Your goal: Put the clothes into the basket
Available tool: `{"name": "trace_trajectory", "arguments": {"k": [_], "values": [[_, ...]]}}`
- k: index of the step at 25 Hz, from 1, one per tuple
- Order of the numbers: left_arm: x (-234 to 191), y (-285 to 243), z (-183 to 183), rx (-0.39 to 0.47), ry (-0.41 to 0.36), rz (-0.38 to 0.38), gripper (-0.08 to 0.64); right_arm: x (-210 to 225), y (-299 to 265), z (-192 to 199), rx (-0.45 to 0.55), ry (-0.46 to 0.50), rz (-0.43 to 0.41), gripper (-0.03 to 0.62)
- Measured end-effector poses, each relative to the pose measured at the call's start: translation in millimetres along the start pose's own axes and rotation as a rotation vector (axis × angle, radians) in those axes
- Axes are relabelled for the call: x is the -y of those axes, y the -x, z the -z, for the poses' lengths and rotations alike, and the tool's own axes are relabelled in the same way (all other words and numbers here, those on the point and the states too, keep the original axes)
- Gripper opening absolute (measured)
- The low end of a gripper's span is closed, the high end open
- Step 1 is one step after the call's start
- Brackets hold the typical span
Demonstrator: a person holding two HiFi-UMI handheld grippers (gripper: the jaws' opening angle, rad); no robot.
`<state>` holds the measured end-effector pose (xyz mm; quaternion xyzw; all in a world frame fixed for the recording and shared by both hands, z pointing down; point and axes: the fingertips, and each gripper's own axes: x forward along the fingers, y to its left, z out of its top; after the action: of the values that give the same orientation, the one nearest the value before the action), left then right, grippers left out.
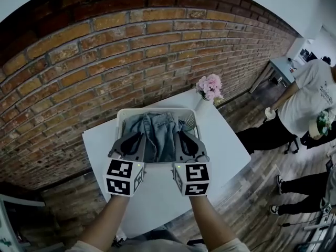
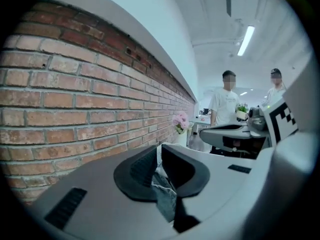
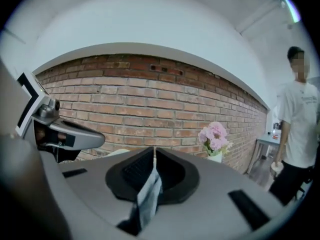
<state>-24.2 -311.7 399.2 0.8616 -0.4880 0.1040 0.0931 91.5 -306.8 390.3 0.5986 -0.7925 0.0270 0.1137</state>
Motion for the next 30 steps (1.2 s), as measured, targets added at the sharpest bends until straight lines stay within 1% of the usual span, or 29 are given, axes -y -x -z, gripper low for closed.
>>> {"name": "trace_trajectory", "arguments": {"k": [4, 8, 11, 13, 17, 20, 25, 30], "values": [[12.5, 27.8, -17.1, 0.047, -0.049, -0.024, 0.025, -14.3, 27.5, -25.4, 0.065, -0.011, -0.016, 0.008], [28.1, 57.7, -37.2, 0.105, -0.097, -0.036, 0.018, -27.1, 58.7, -47.5, 0.121, 0.008, -0.017, 0.008], [39.2, 79.9, -48.6, 0.146, -0.128, -0.042, 0.015, -36.4, 80.8, -57.1, 0.147, 0.010, -0.016, 0.006], [45.3, 94.2, -53.0, 0.165, -0.144, -0.047, 0.015, -41.0, 94.9, -63.0, 0.153, 0.030, -0.005, 0.006], [57.1, 120.2, -58.7, 0.197, -0.116, -0.040, 0.014, -55.0, 121.0, -74.7, 0.200, 0.071, -0.010, 0.006], [66.0, 136.1, -58.0, 0.204, -0.101, -0.034, 0.014, -64.6, 139.0, -78.7, 0.216, 0.073, -0.016, 0.006], [82.0, 155.8, -49.3, 0.190, -0.119, -0.027, 0.014, -76.8, 161.2, -76.1, 0.218, 0.073, -0.022, 0.006], [91.3, 163.0, -43.9, 0.181, -0.112, -0.012, 0.014, -82.5, 168.6, -69.2, 0.199, 0.066, -0.027, 0.006]]}}
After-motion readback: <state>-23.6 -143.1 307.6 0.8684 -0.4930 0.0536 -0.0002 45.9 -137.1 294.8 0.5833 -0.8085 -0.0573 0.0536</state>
